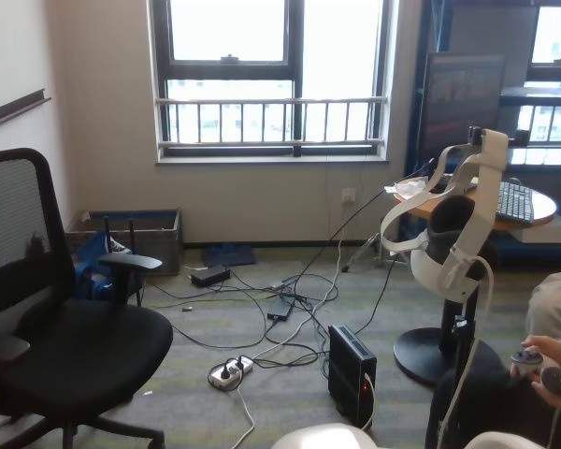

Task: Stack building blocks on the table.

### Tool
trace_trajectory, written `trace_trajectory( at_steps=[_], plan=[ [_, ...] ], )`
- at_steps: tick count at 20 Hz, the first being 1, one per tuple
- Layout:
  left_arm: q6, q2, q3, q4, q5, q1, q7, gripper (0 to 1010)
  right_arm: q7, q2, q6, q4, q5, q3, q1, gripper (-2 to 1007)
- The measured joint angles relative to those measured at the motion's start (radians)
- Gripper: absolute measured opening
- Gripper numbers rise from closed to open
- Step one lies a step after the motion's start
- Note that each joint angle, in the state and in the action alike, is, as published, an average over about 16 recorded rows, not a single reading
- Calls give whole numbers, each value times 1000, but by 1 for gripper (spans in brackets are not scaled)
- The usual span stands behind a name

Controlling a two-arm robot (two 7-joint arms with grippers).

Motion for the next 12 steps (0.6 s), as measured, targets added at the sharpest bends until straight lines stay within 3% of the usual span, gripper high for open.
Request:
trace_trajectory(
  at_steps=[12],
  plan=[
    [0, 0, 0, 0, 0, 1, 1, 1000, 0, 0, 0, 0, 0, 0, 0, 1000]
  ],
)
